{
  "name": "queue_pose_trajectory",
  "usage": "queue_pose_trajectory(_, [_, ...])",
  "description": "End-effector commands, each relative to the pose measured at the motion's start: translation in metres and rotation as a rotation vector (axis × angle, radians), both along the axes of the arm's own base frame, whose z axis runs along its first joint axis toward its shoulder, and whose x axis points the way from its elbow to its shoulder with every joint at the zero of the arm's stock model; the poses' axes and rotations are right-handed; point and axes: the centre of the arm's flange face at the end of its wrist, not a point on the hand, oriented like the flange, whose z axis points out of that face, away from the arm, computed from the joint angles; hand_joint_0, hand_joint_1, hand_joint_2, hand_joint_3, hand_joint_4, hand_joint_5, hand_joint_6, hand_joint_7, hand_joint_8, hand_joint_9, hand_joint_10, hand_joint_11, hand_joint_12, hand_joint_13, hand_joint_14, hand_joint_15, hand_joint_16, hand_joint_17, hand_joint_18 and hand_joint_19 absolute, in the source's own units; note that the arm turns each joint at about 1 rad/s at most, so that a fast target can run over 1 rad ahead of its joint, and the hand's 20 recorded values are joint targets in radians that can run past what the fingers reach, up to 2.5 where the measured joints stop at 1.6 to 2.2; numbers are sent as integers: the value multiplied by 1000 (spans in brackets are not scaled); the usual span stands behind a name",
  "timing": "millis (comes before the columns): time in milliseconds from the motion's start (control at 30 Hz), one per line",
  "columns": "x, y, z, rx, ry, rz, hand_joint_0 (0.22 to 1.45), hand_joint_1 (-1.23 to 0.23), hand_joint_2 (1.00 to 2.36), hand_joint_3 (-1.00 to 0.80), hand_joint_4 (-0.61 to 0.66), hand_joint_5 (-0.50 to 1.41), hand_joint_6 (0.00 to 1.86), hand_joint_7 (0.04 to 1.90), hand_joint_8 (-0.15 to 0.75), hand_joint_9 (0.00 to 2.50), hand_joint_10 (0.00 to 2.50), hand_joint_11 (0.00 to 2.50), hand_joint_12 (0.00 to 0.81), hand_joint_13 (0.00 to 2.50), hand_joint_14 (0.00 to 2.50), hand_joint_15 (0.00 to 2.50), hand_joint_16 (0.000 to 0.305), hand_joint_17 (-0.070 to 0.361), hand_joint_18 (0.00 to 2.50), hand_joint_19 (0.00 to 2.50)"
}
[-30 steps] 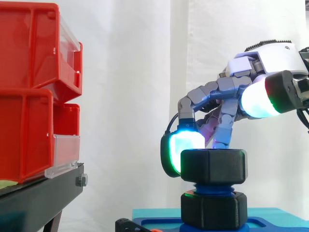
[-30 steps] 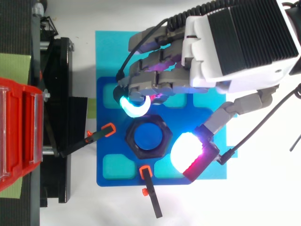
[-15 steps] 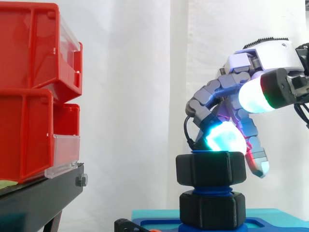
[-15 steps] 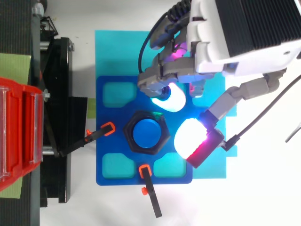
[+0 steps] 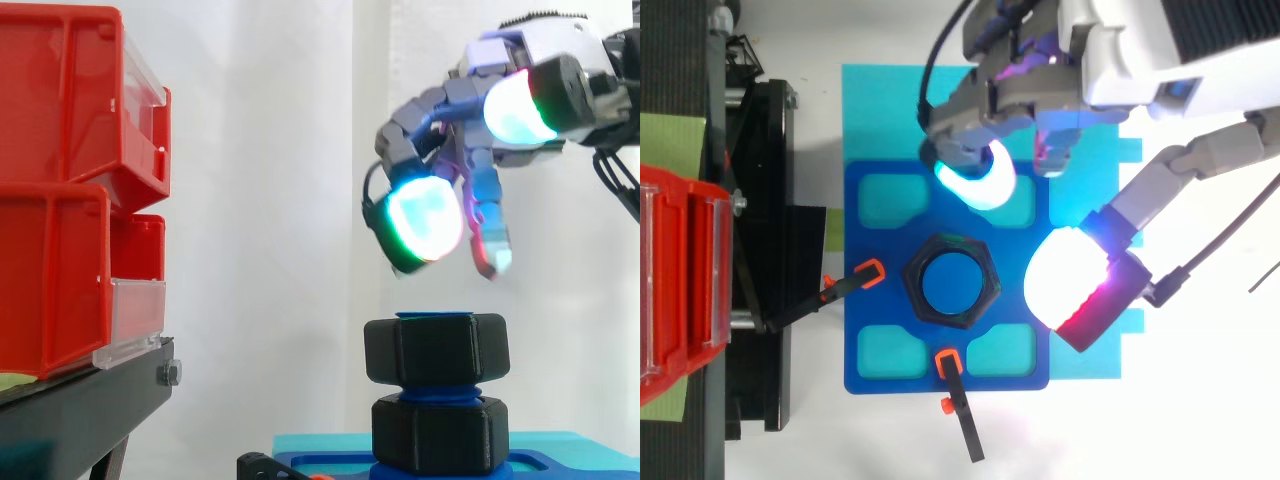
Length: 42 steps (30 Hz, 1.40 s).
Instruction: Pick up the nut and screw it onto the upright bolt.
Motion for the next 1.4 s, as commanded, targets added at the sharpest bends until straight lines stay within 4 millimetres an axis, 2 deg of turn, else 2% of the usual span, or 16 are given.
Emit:
queue_pose_trajectory(0, [3,-1,12,-5,-29,4,470,-342,1000,-500,233,-42,504,947,218,1284,3,61,297,789,2,65,40,89,580,353])
queue_pose_trajectory(200, [8,8,8,-4,-60,14,458,-345,1000,-500,178,-97,502,699,224,968,0,0,321,599,0,0,42,95,367,262])
queue_pose_trajectory(233, [9,12,-4,-1,-62,16,457,-345,1000,-500,175,-102,502,683,218,926,0,0,322,575,0,0,42,96,334,241])
queue_pose_trajectory(500, [10,22,-39,33,-69,22,447,-342,1000,-500,139,-137,501,618,212,669,0,0,342,419,0,0,43,97,136,112])
queue_pose_trajectory(1367, [-1,28,-58,33,15,27,446,-323,1000,-500,171,-111,502,700,230,670,0,0,354,397,0,0,44,98,96,107])
